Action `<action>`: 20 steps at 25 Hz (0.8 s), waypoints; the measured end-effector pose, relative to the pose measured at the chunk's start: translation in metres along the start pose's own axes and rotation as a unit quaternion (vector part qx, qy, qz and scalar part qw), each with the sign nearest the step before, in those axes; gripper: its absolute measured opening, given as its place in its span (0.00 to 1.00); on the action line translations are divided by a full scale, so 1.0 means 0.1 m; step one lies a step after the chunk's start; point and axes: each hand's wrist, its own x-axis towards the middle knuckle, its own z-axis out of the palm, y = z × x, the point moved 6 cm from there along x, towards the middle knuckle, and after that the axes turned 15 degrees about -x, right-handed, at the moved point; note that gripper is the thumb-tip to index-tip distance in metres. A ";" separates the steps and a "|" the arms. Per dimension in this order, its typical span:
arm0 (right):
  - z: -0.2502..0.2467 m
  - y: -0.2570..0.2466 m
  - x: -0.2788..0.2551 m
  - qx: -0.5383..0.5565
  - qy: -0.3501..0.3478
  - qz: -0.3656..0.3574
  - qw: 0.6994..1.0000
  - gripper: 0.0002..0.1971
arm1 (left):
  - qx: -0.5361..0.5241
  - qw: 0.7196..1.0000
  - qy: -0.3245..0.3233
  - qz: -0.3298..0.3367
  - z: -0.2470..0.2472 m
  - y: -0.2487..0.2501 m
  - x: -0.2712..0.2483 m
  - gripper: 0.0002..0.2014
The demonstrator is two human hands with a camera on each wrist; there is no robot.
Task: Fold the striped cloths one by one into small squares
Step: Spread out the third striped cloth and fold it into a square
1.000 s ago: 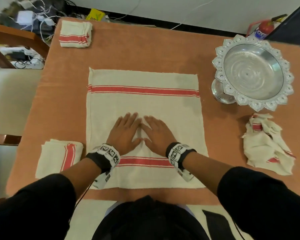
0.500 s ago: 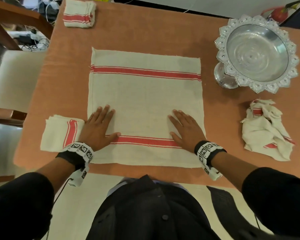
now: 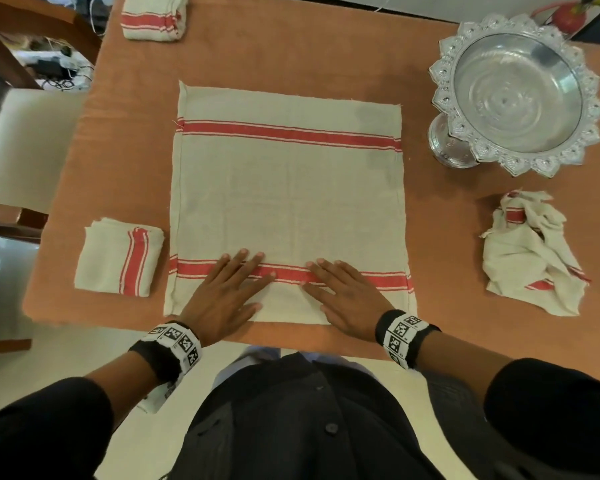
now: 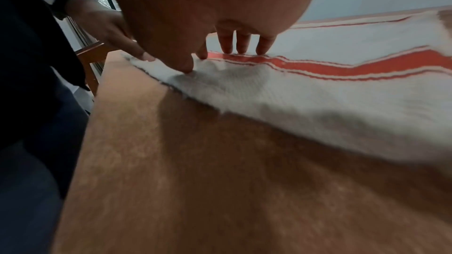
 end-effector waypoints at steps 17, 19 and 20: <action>0.01 0.36 -0.76 0.018 0.034 -0.007 0.999 0.13 | -0.001 0.999 0.028 0.047 -0.26 -0.57 -0.76 0.25; 0.00 0.39 -0.77 0.027 0.032 -0.014 0.999 0.13 | 0.003 0.998 0.022 0.061 -0.28 -0.56 -0.79 0.20; 0.00 0.40 -0.77 0.026 0.031 -0.020 0.999 0.14 | 0.000 0.998 0.025 0.063 -0.31 -0.56 -0.78 0.18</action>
